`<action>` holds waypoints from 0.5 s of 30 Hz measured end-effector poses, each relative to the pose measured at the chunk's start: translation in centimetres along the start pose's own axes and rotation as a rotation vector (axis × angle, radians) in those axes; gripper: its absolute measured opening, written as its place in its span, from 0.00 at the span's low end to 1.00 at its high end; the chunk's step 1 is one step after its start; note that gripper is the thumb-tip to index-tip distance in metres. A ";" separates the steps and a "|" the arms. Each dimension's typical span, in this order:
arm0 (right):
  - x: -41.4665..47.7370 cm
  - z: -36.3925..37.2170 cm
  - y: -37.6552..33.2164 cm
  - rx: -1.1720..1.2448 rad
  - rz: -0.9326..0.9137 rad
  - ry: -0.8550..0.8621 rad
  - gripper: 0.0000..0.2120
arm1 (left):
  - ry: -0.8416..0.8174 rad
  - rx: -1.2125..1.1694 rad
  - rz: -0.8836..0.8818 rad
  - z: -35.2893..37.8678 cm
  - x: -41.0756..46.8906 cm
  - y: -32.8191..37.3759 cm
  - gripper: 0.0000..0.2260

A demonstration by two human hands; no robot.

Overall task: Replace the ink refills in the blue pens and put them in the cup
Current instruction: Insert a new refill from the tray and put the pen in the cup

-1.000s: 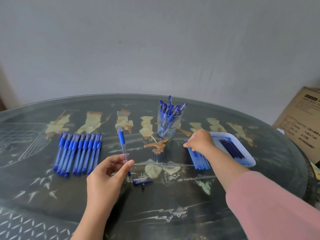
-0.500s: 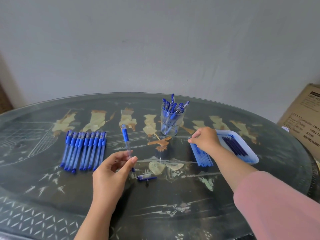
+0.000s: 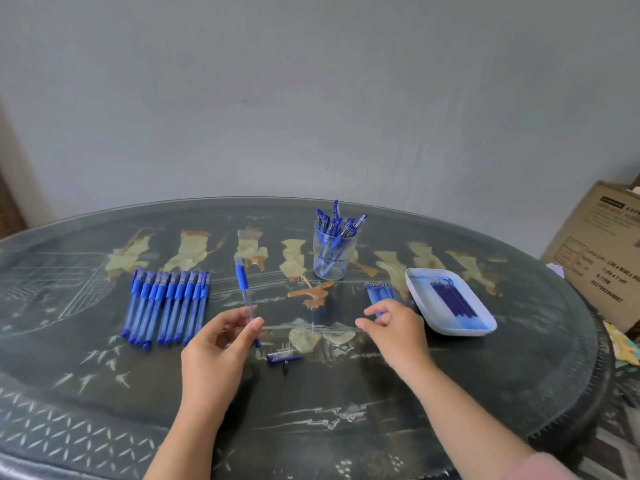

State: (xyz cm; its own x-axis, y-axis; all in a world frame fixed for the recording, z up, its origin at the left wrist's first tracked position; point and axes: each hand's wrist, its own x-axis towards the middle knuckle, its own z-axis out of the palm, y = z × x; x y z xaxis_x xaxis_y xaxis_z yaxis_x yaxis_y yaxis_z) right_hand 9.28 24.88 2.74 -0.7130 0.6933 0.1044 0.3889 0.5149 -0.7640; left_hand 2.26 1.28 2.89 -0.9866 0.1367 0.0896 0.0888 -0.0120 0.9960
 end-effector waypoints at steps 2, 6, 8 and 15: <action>-1.8 0.4 0.1 0.044 -0.044 0.006 0.06 | 0.002 -0.009 0.004 0.0 -0.2 0.1 0.06; -4.5 1.2 0.6 0.094 -0.146 0.032 0.07 | 0.043 -0.058 0.012 -0.4 -0.5 0.3 0.07; -4.9 1.2 1.0 0.076 -0.187 0.052 0.08 | 0.067 -0.094 0.005 -0.5 -0.7 0.4 0.07; -5.7 2.8 0.2 0.088 -0.405 0.008 0.07 | 0.094 -0.102 -0.018 -1.1 -1.4 0.5 0.07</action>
State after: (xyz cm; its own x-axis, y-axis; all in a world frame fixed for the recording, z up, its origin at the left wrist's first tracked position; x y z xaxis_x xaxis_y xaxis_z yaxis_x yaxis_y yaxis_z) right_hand 11.76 19.65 0.26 -0.7935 0.4472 0.4127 0.0258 0.7023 -0.7114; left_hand 3.57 -0.06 3.31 -0.9968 0.0442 0.0665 0.0612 -0.1119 0.9918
